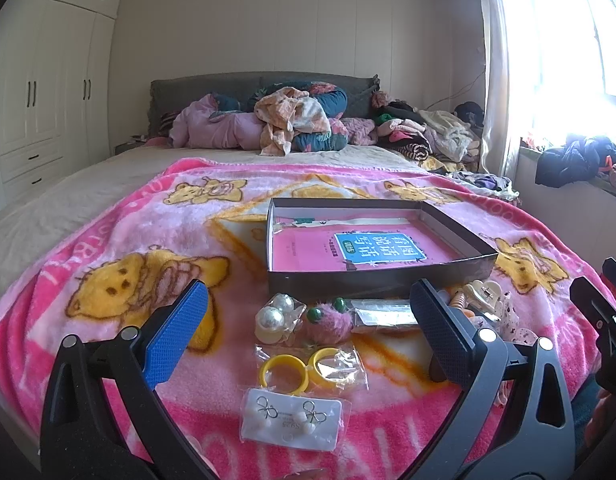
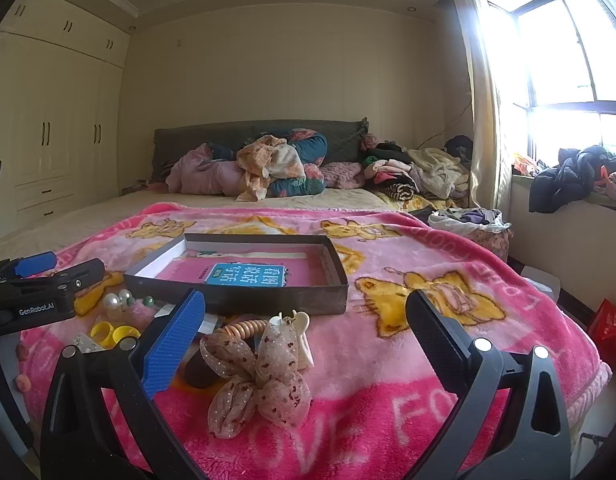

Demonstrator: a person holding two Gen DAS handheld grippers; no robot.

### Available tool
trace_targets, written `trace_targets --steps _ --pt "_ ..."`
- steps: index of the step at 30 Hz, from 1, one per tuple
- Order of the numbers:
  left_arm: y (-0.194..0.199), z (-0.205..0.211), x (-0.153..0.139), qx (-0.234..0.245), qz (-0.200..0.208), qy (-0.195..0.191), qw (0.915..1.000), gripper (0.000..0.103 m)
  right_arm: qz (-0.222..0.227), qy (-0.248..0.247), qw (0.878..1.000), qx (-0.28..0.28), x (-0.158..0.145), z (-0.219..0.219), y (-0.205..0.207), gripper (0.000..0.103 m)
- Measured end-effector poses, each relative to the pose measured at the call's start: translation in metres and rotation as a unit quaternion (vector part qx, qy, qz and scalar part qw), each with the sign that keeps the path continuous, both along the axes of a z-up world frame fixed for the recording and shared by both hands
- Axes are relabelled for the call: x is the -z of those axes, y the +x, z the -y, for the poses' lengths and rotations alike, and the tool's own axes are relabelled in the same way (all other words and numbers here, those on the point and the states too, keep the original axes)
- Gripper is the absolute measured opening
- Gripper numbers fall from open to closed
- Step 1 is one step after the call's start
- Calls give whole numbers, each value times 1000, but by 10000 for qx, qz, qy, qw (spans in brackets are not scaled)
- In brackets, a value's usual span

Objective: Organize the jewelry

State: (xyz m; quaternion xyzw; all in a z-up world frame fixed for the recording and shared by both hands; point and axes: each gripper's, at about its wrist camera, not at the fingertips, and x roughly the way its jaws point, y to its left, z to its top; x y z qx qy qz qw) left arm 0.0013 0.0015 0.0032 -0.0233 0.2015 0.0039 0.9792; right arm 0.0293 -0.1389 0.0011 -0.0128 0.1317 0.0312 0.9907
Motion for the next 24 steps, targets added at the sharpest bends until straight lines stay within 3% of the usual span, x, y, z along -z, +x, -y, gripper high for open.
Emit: trace_targets --steps 24 --pt "-2 1 -1 -3 15 23 10000 92 24 5 10000 5 0 0 -2 98"
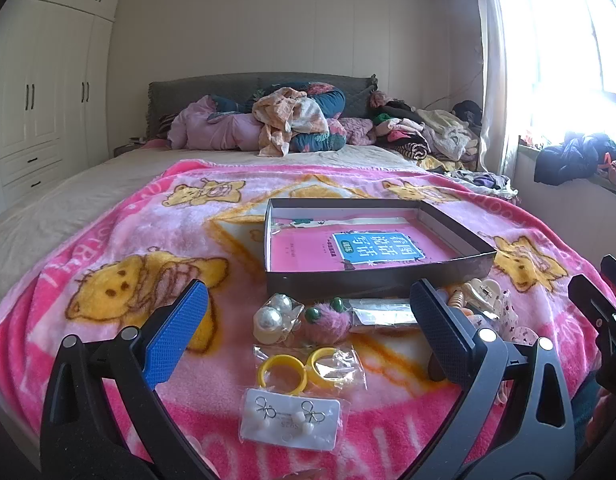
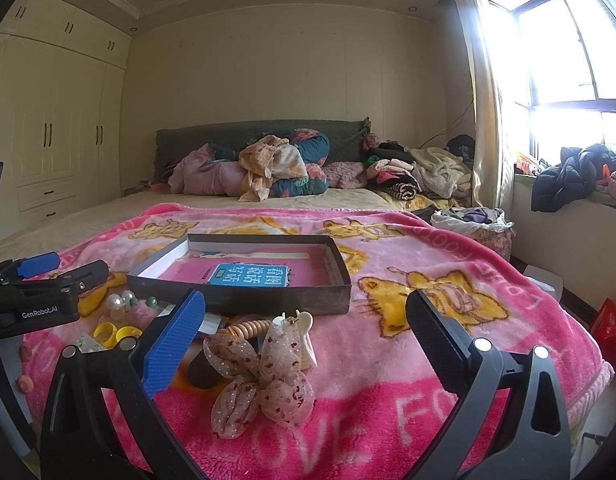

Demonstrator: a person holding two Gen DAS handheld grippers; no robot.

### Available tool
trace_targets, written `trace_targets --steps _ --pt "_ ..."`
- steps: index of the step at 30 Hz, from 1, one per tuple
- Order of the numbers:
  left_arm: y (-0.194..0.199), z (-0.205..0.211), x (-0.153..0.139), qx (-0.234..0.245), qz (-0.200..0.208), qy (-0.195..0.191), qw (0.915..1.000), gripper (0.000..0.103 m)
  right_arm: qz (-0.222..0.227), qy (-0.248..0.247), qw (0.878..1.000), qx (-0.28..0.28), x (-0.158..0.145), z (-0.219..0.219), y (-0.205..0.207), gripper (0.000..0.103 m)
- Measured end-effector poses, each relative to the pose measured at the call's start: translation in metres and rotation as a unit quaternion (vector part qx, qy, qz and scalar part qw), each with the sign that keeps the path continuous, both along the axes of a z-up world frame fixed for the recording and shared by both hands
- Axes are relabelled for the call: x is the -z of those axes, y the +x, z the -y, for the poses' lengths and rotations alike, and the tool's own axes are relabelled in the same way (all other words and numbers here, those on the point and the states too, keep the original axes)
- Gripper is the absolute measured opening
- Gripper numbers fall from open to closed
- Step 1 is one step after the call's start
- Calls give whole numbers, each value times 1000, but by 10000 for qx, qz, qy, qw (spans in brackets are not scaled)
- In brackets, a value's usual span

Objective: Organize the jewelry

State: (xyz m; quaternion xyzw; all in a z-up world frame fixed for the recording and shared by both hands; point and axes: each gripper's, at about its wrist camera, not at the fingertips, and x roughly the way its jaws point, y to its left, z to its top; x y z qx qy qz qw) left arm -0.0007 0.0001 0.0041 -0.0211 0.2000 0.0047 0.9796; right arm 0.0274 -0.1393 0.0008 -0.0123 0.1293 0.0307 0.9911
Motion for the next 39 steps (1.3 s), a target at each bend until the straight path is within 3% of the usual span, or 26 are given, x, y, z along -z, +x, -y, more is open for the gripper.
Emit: trace_targets --steps 18,33,39 --pt "0 1 -1 19 -7 2 10000 92 -30 -11 10000 -53 -1 -6 2 98" --pt "9 -7 6 -23 -112 -71 9999 92 -358 -158 9981 -472 3 -24 14 98" --pt "18 -17 12 -30 -331 -174 9993 92 -690 -488 9941 -675 8 -46 28 98"
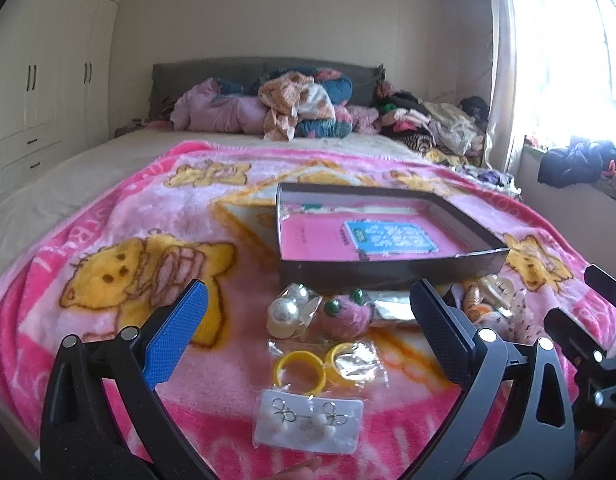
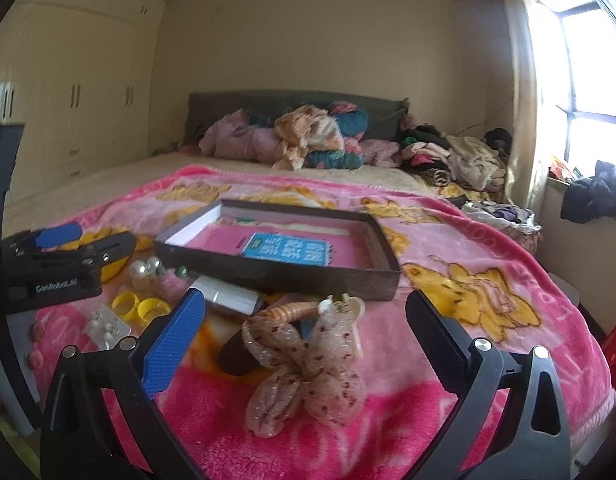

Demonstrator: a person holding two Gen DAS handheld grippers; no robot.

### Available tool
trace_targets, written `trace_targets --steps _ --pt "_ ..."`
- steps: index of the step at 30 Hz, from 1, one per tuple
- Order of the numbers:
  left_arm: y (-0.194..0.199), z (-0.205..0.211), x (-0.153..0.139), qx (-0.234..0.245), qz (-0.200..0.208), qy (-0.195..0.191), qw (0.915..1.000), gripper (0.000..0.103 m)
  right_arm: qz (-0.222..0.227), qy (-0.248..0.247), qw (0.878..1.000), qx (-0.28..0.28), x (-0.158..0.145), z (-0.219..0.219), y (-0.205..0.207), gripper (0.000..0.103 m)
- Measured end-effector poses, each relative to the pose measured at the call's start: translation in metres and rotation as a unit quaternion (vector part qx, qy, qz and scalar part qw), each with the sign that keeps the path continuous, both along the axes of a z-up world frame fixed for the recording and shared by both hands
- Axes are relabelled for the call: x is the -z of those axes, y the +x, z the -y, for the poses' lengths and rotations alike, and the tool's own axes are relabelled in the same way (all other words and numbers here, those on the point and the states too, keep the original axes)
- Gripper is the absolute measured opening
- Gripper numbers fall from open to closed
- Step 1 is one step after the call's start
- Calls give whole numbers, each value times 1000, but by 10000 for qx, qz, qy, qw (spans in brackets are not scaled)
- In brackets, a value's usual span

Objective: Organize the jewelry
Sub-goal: 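Grasp the bagged yellow bangles with the left tool while the right tool grasps the bow scrunchie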

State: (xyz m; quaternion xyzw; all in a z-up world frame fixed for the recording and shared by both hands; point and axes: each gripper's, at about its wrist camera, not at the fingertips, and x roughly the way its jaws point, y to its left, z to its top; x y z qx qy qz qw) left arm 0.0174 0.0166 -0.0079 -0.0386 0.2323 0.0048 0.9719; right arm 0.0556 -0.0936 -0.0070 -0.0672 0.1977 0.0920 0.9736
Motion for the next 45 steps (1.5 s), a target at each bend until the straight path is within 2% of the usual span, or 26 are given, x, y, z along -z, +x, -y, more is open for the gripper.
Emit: trace_targets --steps 6,12,15,18,20,21,24,25,27,28,33,38,40,45 --pt "14 -6 14 49 -426 9 9991 92 -371 -3 9993 -107 6 -3 15 98" --pt "25 -13 27 136 -753 -38 9971 92 -992 15 9951 35 21 2 35 97" --pt "30 -15 33 359 -929 -146 9949 92 -1242 48 9922 92 30 5 40 95" --pt "29 -11 39 698 -1051 -280 9916 92 -1423 116 9897 111 37 9 44 81" --pt "28 -10 43 911 -1108 -392 9889 92 -1555 169 9876 129 41 11 47 79" --pt "27 -8 47 952 -1163 -329 9881 92 -1603 192 9868 128 42 12 48 74" --pt "30 -2 53 946 -1295 -166 9869 92 -1750 265 9841 125 46 15 50 60" --pt "32 0 57 914 -1383 -104 9861 92 -1785 278 9835 123 46 16 51 51" --pt "35 2 63 902 -1541 -46 9839 92 -1840 328 9823 106 47 18 51 44" --pt "36 4 65 915 -1566 -37 9834 92 -1839 383 9822 89 47 20 51 38" --pt "35 5 66 898 -1571 -65 9835 91 -1822 576 9815 71 44 27 50 25" --pt "37 11 65 890 -1619 102 9827 79 -1723 653 9829 21 40 29 47 24" --pt "37 15 62 974 -1627 152 9817 70 -1636 699 9840 4 36 31 44 24" --pt "35 15 56 1032 -1617 163 9813 64 -1498 803 9854 53 30 38 41 23"
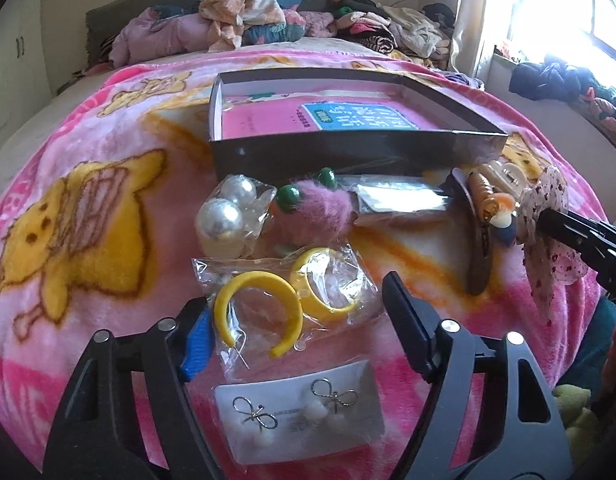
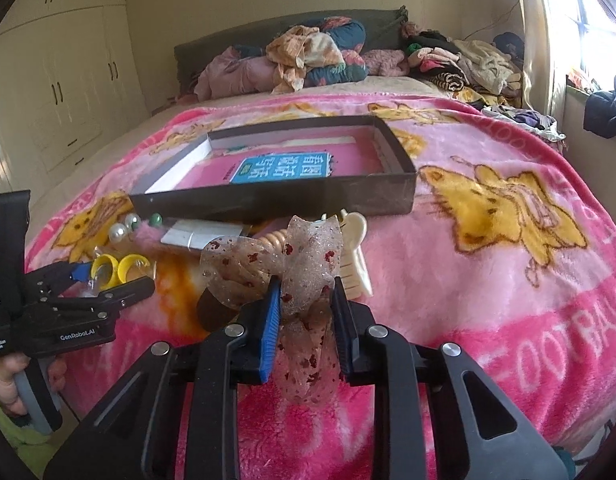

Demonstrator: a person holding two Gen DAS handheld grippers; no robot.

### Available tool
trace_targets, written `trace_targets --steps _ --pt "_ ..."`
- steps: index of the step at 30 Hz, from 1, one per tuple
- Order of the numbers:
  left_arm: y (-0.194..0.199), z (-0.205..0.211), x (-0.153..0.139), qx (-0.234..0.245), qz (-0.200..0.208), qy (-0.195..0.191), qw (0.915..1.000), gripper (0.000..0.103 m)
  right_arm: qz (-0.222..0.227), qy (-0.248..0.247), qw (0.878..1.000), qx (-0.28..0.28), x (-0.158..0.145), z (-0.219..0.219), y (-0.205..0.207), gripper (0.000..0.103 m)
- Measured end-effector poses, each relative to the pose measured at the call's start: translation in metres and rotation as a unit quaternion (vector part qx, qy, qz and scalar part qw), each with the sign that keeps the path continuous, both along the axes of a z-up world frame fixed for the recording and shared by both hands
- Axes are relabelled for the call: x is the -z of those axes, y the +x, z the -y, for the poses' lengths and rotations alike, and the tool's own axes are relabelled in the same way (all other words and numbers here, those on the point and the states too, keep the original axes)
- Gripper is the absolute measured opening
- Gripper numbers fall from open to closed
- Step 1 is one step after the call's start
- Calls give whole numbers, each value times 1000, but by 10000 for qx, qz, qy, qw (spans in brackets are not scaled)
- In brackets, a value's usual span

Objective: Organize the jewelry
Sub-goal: 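Grasp the bagged yellow bangles with the left tool while the right tool grasps the bow scrunchie, then carry both items into the box and open both tools to release them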

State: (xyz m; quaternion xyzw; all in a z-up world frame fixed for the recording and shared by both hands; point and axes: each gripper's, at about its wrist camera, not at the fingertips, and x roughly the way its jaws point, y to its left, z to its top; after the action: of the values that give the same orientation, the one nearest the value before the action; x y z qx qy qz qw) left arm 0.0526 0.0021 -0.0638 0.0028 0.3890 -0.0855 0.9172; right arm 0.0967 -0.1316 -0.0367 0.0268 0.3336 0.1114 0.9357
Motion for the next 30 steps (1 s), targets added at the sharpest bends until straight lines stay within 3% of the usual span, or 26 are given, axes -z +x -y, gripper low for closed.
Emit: trace_targets --steps 1,3,6,16,30 --pt "0 0 -1 5 13 -6 10000 59 16 14 10000 19 -1 1 0 23" --pt "-1 1 -4 20 42 -23 10000 40 50 56 9999 70 -2 5 -1 23" --pt "-1 3 -9 58 102 -33 9999 35 103 104 9998 122 -4 9 -1 23" --pt "-5 14 -28 322 283 -216 9988 24 258 188 9992 231 -10 19 -2 23" --pt "25 23 -67 558 560 -868 9931 21 328 278 9983 406 -18 33 8 23"
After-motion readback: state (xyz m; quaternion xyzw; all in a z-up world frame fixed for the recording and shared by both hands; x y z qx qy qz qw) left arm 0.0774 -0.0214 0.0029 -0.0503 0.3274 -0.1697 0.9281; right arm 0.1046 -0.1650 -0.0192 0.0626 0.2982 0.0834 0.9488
